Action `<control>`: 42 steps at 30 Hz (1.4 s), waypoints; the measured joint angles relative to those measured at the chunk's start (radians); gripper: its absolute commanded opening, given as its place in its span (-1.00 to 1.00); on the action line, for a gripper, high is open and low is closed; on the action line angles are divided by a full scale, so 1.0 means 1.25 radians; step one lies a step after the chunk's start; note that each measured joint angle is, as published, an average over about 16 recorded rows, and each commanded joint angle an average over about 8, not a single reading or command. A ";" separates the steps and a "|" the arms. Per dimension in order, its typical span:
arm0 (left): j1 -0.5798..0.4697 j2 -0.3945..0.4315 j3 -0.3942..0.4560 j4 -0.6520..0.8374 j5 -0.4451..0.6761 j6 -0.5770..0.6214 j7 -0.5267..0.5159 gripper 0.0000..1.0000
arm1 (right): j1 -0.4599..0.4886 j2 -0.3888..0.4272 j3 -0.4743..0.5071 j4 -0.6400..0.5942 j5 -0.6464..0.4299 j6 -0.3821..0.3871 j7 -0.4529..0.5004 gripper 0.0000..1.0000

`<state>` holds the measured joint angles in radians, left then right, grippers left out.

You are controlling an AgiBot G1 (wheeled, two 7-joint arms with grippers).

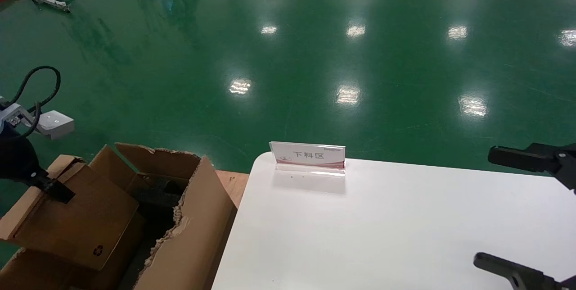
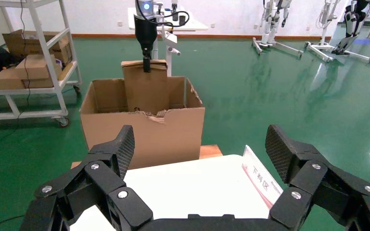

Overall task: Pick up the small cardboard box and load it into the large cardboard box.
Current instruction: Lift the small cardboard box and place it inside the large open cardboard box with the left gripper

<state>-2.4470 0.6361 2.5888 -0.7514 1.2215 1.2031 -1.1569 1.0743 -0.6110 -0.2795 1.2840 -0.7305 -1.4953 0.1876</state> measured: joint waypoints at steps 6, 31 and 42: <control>0.037 0.000 -0.011 0.025 -0.006 -0.023 0.019 -1.00 | 0.000 0.000 0.000 0.000 0.000 0.000 0.000 1.00; 0.206 0.053 -0.060 0.138 -0.049 -0.037 0.096 -1.00 | 0.000 0.000 0.000 0.000 0.000 0.000 0.000 1.00; 0.299 0.088 -0.089 0.178 -0.060 -0.044 0.115 -0.39 | 0.000 0.000 0.000 0.000 0.000 0.000 0.000 1.00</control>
<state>-2.0739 0.7458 2.4772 -0.5292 1.1468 1.1481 -1.0133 1.0743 -0.6110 -0.2795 1.2840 -0.7305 -1.4953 0.1876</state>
